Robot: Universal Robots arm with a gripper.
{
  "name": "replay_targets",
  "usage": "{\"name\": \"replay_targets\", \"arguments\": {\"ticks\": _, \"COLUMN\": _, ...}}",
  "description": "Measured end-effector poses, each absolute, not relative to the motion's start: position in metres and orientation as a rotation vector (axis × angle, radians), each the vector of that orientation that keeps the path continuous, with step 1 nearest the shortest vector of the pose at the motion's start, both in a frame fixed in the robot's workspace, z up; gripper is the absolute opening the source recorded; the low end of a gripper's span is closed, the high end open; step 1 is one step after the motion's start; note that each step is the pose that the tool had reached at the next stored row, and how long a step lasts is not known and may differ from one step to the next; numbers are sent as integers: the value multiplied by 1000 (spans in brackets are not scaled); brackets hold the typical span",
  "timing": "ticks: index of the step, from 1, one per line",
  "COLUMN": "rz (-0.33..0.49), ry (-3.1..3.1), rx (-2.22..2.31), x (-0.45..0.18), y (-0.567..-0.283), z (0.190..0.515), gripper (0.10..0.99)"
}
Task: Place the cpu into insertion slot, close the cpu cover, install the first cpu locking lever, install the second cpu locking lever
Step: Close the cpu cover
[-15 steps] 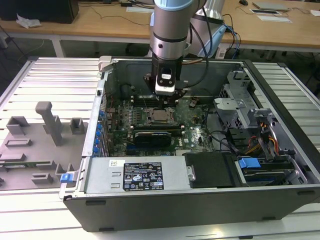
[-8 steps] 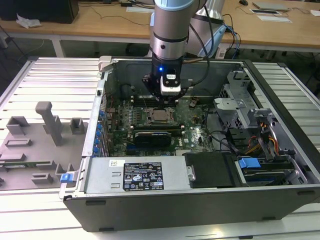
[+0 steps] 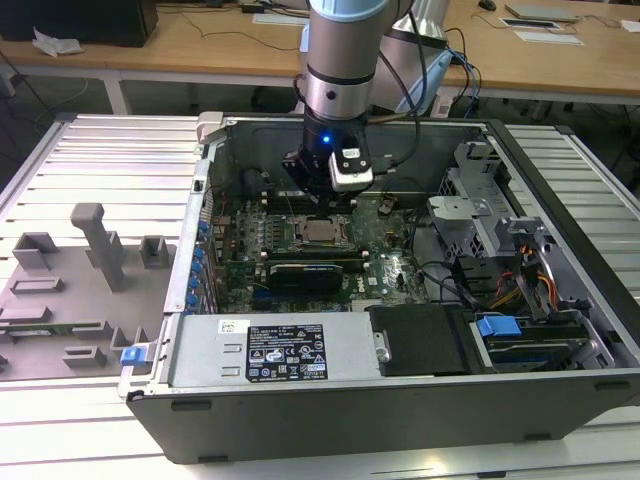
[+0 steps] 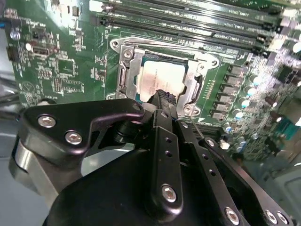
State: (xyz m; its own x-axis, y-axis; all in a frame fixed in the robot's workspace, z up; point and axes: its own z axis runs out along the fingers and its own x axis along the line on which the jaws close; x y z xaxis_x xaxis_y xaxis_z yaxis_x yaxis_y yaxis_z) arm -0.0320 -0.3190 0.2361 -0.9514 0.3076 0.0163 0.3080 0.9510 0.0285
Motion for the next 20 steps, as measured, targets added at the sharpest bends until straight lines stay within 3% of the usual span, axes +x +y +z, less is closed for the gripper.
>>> {"name": "replay_targets", "arguments": {"ticks": 12, "rz": -54, "ry": -3150, "rx": -66, "x": -32, "y": -319, "z": 233, "gripper": 106}}
{"name": "replay_targets", "arguments": {"ticks": 20, "rz": -53, "ry": -3150, "rx": -55, "x": -33, "y": -321, "z": 231, "gripper": 106}}
